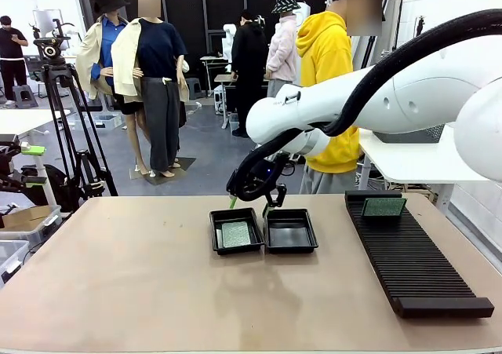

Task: Inspect and transfer BCBs to ESD trays.
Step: Pick up the Blank PCB from the PCB Rack and place it in the left ESD tray.

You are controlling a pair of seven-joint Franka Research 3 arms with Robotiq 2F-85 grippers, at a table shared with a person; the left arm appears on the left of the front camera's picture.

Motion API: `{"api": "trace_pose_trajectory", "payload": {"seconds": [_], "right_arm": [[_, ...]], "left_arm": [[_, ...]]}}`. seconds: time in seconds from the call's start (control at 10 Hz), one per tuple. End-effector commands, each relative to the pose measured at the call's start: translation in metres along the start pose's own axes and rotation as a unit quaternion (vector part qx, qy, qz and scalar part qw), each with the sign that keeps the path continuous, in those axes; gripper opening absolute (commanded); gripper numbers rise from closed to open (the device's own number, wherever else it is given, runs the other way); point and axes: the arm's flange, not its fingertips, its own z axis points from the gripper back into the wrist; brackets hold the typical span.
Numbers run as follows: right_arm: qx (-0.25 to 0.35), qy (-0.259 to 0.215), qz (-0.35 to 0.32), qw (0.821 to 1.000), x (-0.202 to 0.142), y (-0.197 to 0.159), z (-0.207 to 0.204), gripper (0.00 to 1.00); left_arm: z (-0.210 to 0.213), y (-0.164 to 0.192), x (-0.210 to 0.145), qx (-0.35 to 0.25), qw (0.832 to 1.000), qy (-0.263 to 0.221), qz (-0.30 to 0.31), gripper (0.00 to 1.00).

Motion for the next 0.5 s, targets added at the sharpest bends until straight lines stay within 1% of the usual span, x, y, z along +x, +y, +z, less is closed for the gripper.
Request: {"api": "trace_pose_trajectory", "payload": {"seconds": [0.0, 0.2, 0.3, 0.4], "right_arm": [[-0.049, 0.022, -0.014, 0.998, -0.0052, 0.0013, 0.004, 1.0], [-0.065, 0.036, -0.011, 0.997, -0.0078, 0.0005, 0.0087, 1.0], [-0.033, 0.024, -0.006, 0.999, -0.0079, -0.0017, 0.0019, 1.0], [-0.033, 0.024, -0.006, 0.999, -0.0079, -0.0017, 0.0019, 1.0]], "left_arm": [[0.0015, -0.0025, 0.0002, -0.001, 1.0, -0.002, 0.003, 1.0], [0.0015, -0.0025, 0.0002, -0.001, 1.0, -0.002, 0.003, 1.0], [0.0015, -0.0025, 0.0002, -0.001, 1.0, -0.002, 0.003, 1.0], [0.0015, -0.0025, 0.0002, -0.001, 1.0, -0.002, 0.003, 1.0]]}}
